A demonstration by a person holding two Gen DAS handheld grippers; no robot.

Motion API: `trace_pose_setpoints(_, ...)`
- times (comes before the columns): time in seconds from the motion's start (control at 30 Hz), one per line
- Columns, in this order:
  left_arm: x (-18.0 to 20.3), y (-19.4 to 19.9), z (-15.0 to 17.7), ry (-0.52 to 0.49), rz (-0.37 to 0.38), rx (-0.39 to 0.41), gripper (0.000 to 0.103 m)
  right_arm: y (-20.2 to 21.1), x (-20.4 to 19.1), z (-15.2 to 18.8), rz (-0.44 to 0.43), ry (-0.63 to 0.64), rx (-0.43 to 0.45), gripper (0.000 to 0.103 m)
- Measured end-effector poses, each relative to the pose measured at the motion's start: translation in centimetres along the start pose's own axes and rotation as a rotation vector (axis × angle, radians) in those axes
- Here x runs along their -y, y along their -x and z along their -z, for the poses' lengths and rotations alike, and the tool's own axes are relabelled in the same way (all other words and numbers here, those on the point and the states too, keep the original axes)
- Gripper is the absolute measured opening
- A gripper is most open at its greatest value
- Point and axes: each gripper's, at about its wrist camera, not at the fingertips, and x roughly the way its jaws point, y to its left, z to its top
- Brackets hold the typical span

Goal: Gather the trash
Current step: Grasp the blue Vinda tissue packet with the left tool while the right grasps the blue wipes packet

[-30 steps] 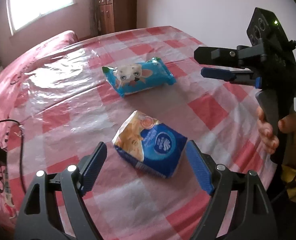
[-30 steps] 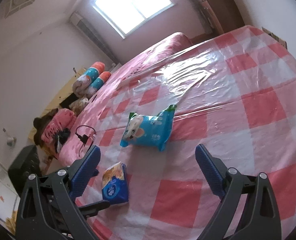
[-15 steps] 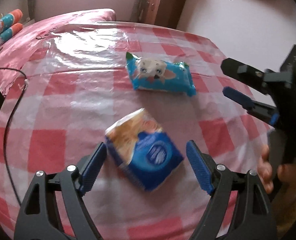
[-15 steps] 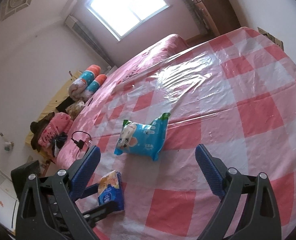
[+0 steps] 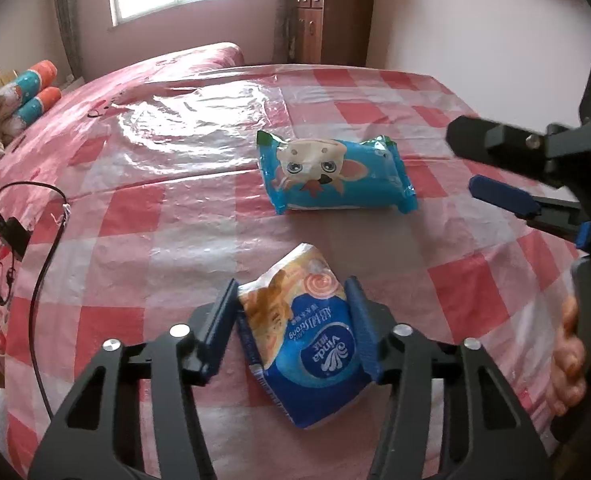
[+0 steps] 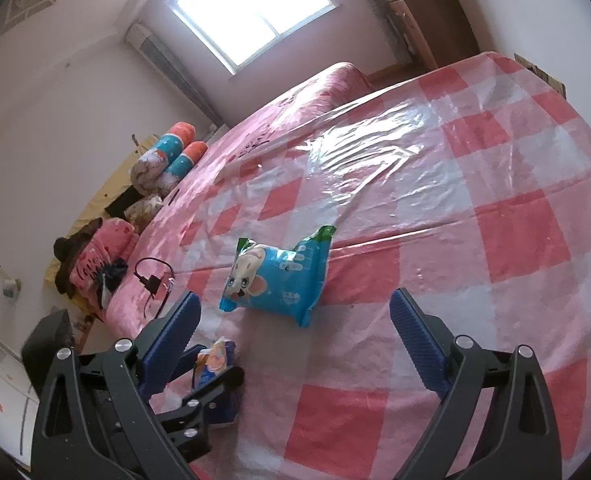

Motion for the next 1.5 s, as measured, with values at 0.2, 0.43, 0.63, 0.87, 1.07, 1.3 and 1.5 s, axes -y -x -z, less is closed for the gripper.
trace_pose_setpoints(0.2, -1.5, 0.7, -0.2, 0.036, 0.053, 0.01, 0.043, -1.8, -1.2, -0.4, 0.037, 0.033, -0.044, 0.094)
trace_pose_setpoints(0.43, -4.5, 1.9, 0.1, 0.1, 0.075, 0.038, 0.041, -4.5, -3.4, -1.3, 0.081, 0.064, -0.107, 0.094)
trace_pose_setpoints(0.63, -6.3, 2.0, 0.1, 0.1, 0.072, 0.035, 0.041, -7.0, -6.0, -1.5, 0.179, 0.162, -0.14, 0.095)
trace_pose_setpoints(0.87, -6.9, 1.2, 0.6, 0.102, 0.097, 0.015, 0.053, -9.7, -7.0, -1.5, 0.258, 0.27, -0.177, 0.095)
trace_pose_setpoints(1.07, -7.2, 0.9, 1.0, 0.102, 0.1, 0.006, 0.064, -11.0, -7.2, -1.1, 0.272, 0.356, -0.219, 0.097)
trace_pose_setpoints(1.3, -6.1, 1.2, 1.5, 0.083, 0.058, 0.019, 0.064, -11.3, -7.6, -0.9, 0.26, 0.428, -0.23, 0.097)
trace_pose_setpoints(1.5, -5.5, 1.3, 1.7, 0.061, 0.028, 0.025, 0.06, -10.5, -7.8, -0.5, 0.233, 0.447, -0.191, 0.079)
